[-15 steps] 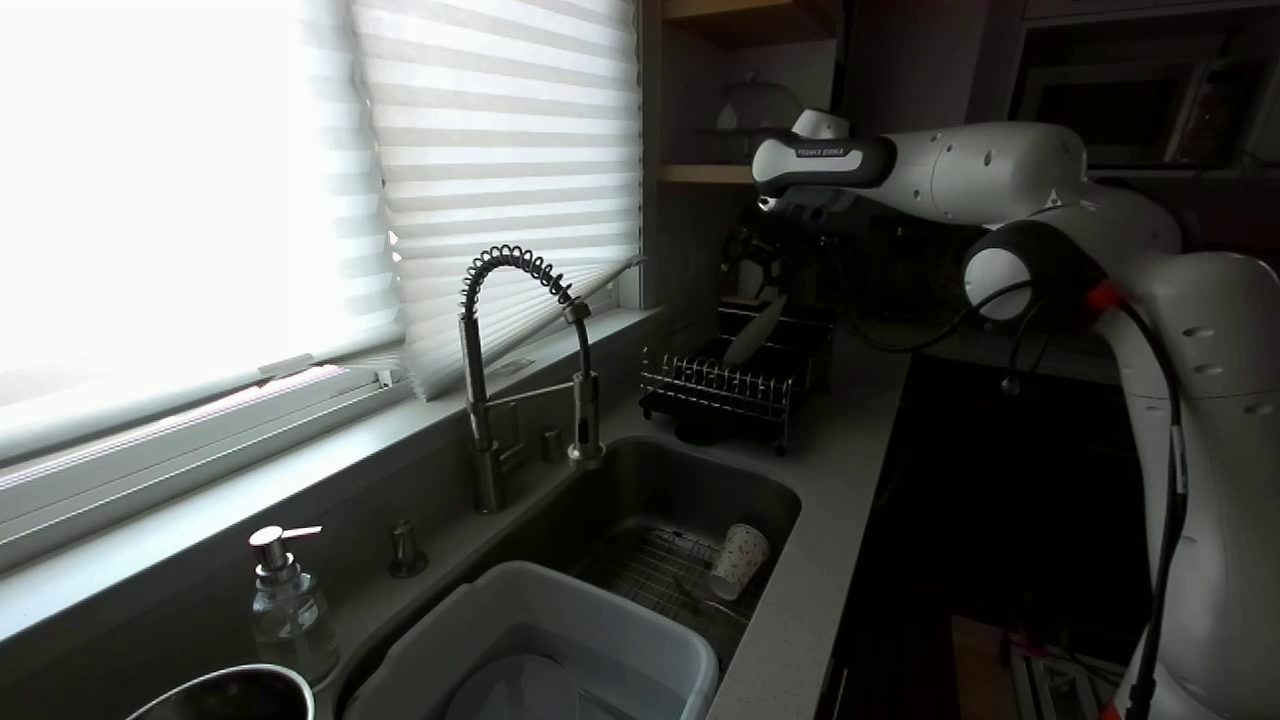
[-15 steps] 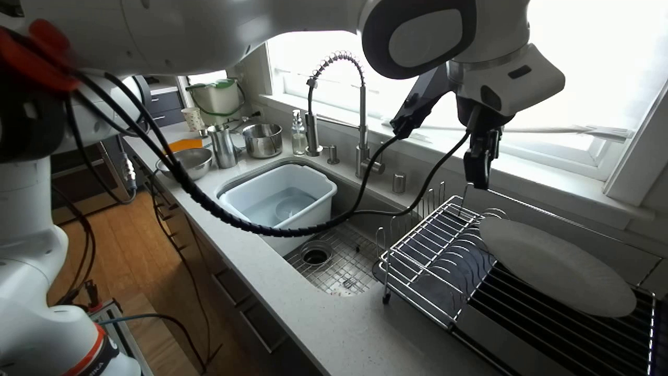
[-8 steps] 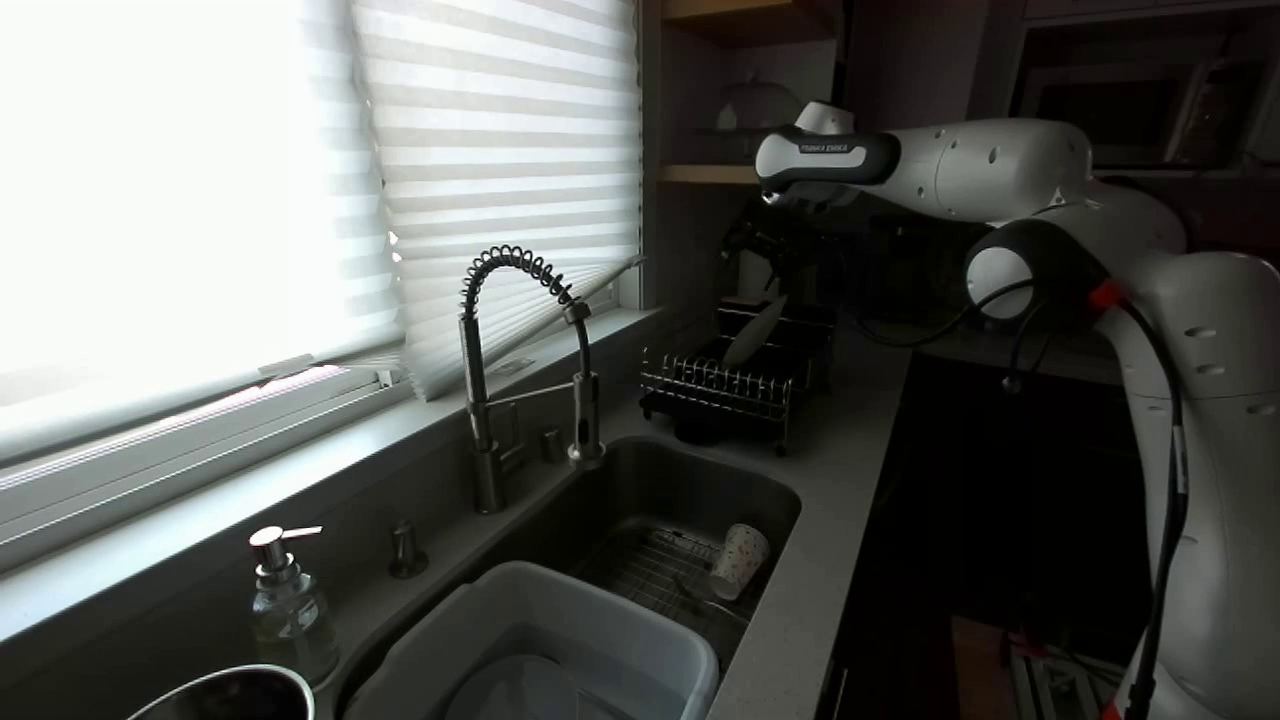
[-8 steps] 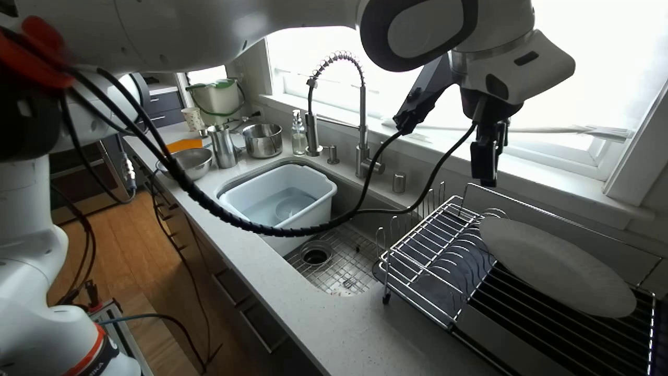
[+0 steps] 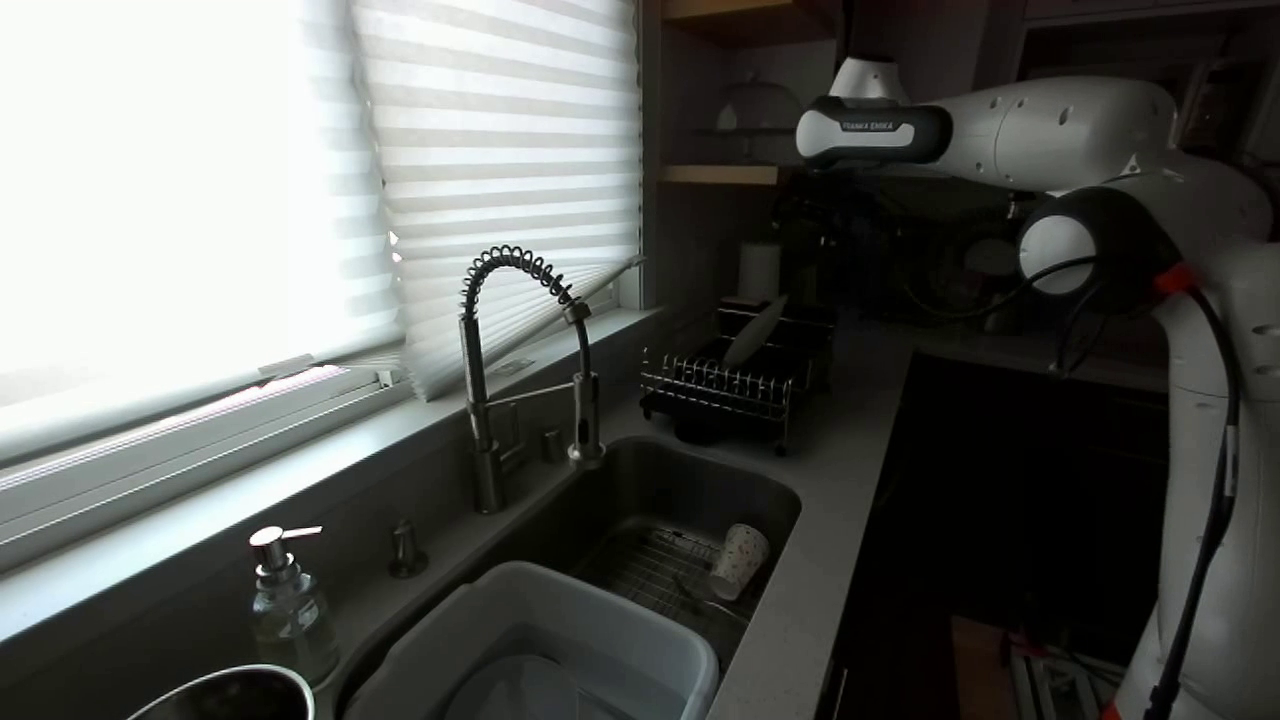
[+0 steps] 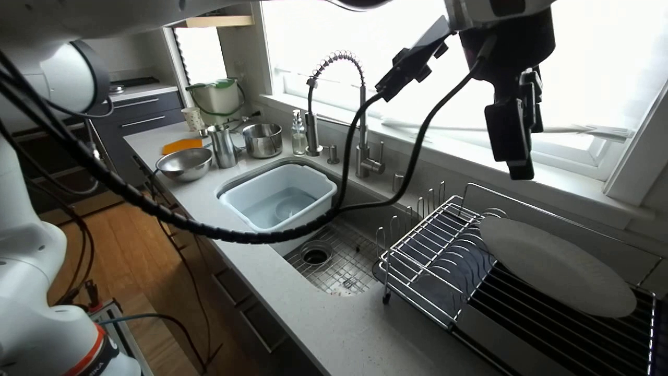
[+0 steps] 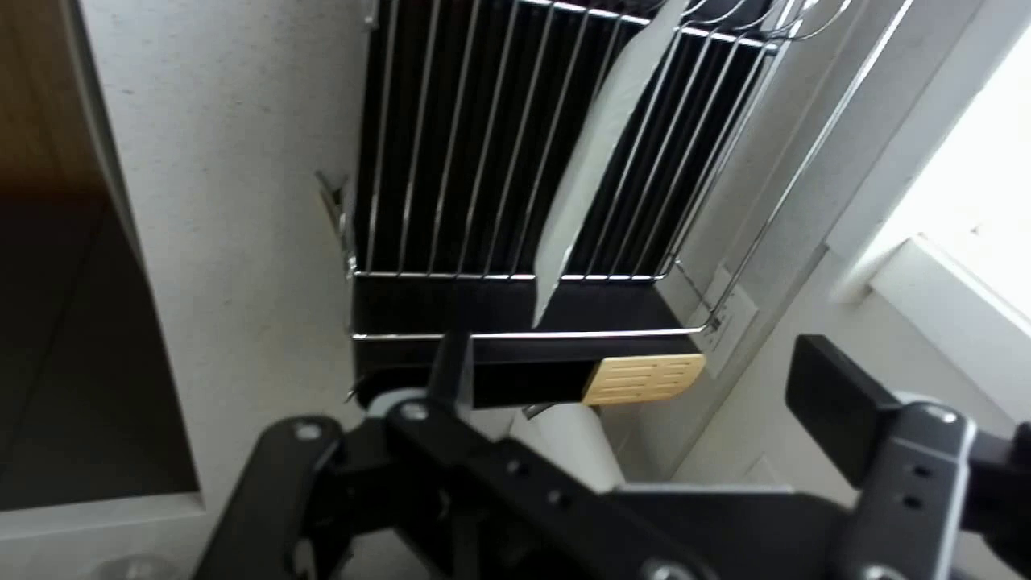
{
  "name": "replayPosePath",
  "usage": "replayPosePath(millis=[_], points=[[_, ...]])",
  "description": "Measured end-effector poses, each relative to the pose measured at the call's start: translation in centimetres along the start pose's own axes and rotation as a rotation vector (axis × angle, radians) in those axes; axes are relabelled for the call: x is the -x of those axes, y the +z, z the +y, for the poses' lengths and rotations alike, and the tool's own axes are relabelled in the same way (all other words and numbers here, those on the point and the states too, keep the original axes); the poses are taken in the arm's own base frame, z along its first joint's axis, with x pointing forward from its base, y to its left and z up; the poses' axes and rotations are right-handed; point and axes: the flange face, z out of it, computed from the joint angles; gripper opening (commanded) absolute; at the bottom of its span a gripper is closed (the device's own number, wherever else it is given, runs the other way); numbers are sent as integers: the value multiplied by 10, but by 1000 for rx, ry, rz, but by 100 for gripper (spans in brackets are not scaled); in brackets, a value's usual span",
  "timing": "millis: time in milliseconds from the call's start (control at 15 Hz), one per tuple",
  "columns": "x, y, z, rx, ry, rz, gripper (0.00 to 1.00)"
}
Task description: Move the white plate forward on the dish rack
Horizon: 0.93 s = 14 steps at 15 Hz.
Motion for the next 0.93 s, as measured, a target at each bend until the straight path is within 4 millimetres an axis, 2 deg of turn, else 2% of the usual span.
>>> replayPosePath(millis=[133,333,600,933], points=[[-1,-17,22,75,1,24,100],[6,-29,52,158,9,-11,100],[15,-29,80,152,32,-65,100],[21,-22,102,64,13,-98,100]])
